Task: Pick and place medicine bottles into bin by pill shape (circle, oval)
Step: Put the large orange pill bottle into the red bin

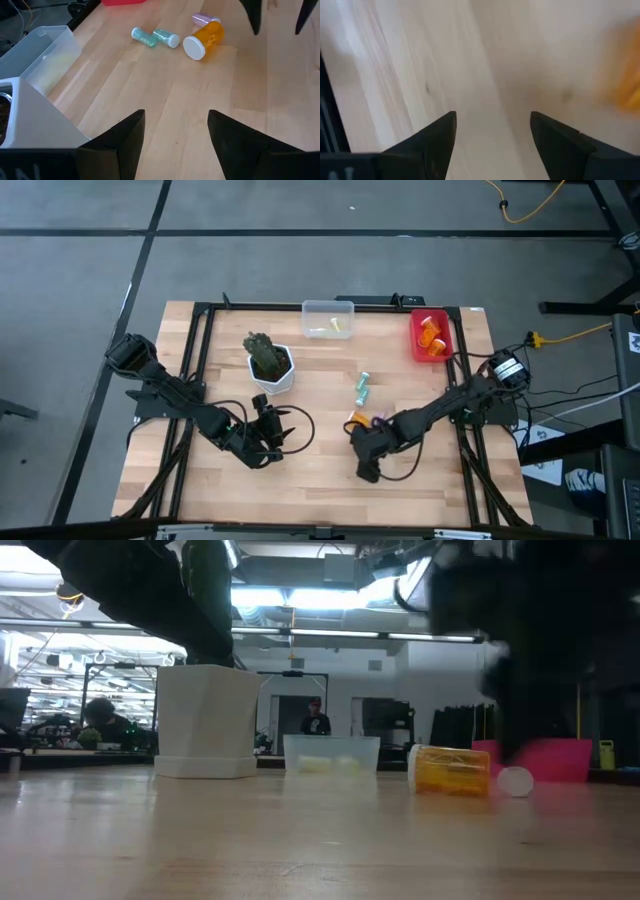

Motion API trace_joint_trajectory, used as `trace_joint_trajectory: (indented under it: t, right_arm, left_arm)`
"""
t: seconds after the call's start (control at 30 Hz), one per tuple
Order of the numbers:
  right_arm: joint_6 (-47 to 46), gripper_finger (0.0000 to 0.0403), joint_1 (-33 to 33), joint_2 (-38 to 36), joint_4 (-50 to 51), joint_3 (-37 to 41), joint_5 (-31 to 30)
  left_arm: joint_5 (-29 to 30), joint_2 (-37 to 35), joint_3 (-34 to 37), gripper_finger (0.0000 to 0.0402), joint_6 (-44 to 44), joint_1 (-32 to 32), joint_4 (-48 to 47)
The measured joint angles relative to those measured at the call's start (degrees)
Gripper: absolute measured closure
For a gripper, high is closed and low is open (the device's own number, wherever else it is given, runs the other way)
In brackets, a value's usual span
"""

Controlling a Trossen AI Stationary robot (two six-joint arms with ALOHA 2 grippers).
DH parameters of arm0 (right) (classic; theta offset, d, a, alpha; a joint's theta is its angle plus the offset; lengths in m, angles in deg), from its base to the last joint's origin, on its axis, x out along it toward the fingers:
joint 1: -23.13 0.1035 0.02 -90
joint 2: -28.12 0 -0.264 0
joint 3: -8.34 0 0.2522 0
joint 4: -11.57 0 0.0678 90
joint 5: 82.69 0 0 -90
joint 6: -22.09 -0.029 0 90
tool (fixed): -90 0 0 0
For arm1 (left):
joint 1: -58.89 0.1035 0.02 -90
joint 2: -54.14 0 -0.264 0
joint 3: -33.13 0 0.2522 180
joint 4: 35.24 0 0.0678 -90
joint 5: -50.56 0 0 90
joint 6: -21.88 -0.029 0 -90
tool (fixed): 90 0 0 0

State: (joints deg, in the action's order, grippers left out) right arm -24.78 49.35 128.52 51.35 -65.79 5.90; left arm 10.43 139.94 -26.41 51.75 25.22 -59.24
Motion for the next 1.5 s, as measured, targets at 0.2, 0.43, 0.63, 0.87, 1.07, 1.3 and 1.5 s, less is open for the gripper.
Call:
trace_joint_trajectory:
  t: [0.2,0.43,0.63,0.87,1.07,1.3,1.5]
  right_arm:
    - [4.8,0.0148,0.0,0.0,7.9,-6.9,-14.7]
    - [3.6,0.0148,-1.2,-0.1,18.3,-9.6,-22.5]
    - [3.5,0.0148,-1.6,-0.1,17.9,-7.9,-23.7]
    - [3.4,0.0148,-2.2,-0.1,18.2,-4.8,-25.0]
    - [3.7,0.0148,-3.4,-0.1,17.3,-5.7,-25.2]
    - [3.7,0.0148,-3.9,-0.1,16.3,-6.2,-24.5]
    - [3.7,0.0148,-3.9,-0.1,14.9,-6.2,-24.4]
  left_arm:
    - [0.0,0.0,0.0,0.0191,0.0,0.0,0.0]
    - [0.0,0.0,0.0,0.0191,0.0,0.0,0.0]
    - [0.0,0.0,0.0,0.0191,0.0,0.0,0.0]
    - [0.0,0.0,0.0,0.0191,0.0,0.0,0.0]
    - [0.0,0.0,0.0,0.0191,0.0,0.0,0.0]
    - [0.0,0.0,0.0,0.0191,0.0,0.0,0.0]
    - [0.0,0.0,0.0,0.0191,0.0,0.0,0.0]
